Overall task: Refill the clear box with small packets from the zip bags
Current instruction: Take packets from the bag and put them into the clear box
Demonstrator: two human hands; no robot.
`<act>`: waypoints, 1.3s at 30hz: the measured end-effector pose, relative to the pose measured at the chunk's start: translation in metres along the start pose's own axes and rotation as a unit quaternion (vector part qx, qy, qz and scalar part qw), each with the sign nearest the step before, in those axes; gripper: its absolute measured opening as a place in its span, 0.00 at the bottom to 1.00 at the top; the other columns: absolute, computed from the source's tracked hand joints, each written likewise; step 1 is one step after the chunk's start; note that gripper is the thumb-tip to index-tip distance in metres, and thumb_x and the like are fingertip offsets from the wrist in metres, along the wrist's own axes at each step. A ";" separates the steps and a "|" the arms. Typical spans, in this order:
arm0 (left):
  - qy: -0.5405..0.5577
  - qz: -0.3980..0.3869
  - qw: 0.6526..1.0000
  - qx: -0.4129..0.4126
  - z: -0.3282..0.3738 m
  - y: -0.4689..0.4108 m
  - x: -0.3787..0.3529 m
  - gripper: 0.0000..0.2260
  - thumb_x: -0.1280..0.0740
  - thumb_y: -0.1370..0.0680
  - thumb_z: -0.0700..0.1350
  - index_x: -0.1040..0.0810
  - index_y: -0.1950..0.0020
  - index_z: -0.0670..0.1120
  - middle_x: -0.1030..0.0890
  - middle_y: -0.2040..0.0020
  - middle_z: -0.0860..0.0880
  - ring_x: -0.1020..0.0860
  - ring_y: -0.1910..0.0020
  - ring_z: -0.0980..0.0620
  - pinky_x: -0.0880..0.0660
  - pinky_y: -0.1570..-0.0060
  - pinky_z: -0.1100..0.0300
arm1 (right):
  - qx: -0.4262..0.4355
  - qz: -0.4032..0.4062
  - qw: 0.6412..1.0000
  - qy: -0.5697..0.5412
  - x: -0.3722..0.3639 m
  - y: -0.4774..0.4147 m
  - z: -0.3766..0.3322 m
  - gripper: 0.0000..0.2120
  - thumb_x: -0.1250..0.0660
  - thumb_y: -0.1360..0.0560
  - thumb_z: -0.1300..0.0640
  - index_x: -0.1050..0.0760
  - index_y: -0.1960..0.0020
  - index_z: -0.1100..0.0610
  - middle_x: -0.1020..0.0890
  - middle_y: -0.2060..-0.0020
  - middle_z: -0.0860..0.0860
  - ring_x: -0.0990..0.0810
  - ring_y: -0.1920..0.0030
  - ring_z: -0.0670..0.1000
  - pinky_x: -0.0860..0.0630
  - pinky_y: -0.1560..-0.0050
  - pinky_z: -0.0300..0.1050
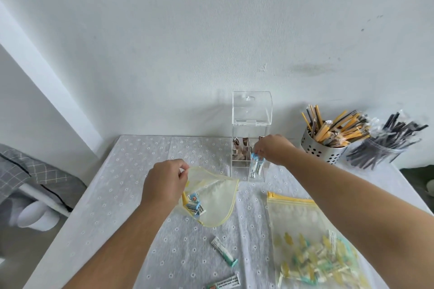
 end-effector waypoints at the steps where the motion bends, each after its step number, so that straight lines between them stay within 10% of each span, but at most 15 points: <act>1: 0.000 0.000 1.000 0.000 0.000 0.000 0.000 0.05 0.33 0.25 0.42 0.18 0.53 0.48 0.17 0.65 0.46 0.21 0.67 0.46 0.22 0.63 0.55 | -0.004 0.014 1.000 0.002 0.000 -0.001 0.001 0.13 0.39 0.22 0.62 0.20 0.44 0.50 0.17 0.47 0.48 0.19 0.48 0.52 0.27 0.44 0.45; 11: 0.004 -0.007 1.000 0.000 0.004 0.002 0.001 0.06 0.34 0.25 0.42 0.18 0.52 0.48 0.17 0.65 0.46 0.20 0.66 0.46 0.21 0.62 0.54 | 0.001 0.106 0.982 -0.157 0.043 0.032 -0.005 0.08 0.36 0.23 0.59 0.19 0.49 0.56 0.17 0.52 0.52 0.19 0.54 0.52 0.21 0.50 0.48; 15: 0.009 0.000 1.000 -0.007 0.004 0.009 0.002 0.08 0.35 0.24 0.43 0.19 0.47 0.47 0.15 0.60 0.45 0.19 0.62 0.46 0.21 0.60 0.54 | 0.064 0.176 0.946 -0.263 0.068 0.074 -0.051 0.06 0.31 0.26 0.59 0.17 0.51 0.57 0.18 0.59 0.49 0.24 0.62 0.45 0.28 0.57 0.31; 18: 0.020 0.012 1.000 -0.020 0.004 0.018 0.002 0.09 0.35 0.23 0.44 0.19 0.46 0.47 0.15 0.58 0.45 0.19 0.59 0.46 0.21 0.59 0.55 | 0.130 0.149 0.941 -0.275 0.057 0.100 -0.099 0.04 0.31 0.26 0.59 0.17 0.53 0.56 0.19 0.61 0.48 0.26 0.65 0.43 0.34 0.60 0.25; 22: 0.028 0.023 0.998 -0.049 0.006 0.030 0.001 0.09 0.35 0.23 0.44 0.19 0.45 0.46 0.15 0.56 0.46 0.19 0.57 0.47 0.22 0.57 0.56 | 0.181 0.072 0.947 -0.255 0.016 0.105 -0.155 0.07 0.32 0.25 0.59 0.18 0.49 0.58 0.17 0.54 0.54 0.20 0.56 0.52 0.25 0.52 0.42; 29: 0.046 0.039 0.995 -0.077 0.000 0.052 0.000 0.07 0.33 0.25 0.43 0.18 0.49 0.46 0.15 0.56 0.48 0.19 0.60 0.49 0.22 0.58 0.55 | 0.069 -0.086 0.980 -0.168 -0.074 0.062 -0.181 0.22 0.35 0.23 0.51 0.31 0.33 0.60 0.25 0.36 0.56 0.28 0.35 0.56 0.32 0.36 0.46; 39: 0.038 0.042 0.995 -0.087 -0.004 0.052 0.004 0.07 0.34 0.25 0.41 0.18 0.50 0.46 0.16 0.57 0.48 0.20 0.60 0.49 0.22 0.59 0.55 | 0.056 -0.085 0.989 -0.104 -0.110 0.042 -0.197 0.18 0.37 0.25 0.54 0.32 0.36 0.57 0.21 0.45 0.55 0.22 0.45 0.57 0.29 0.56 0.47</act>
Point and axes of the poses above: each hand's wrist, its own y-axis away from the middle knuckle, its own x-axis out of the back of the hand, z = x × y, the point moved 8 cm from there along -y, towards the middle knuckle
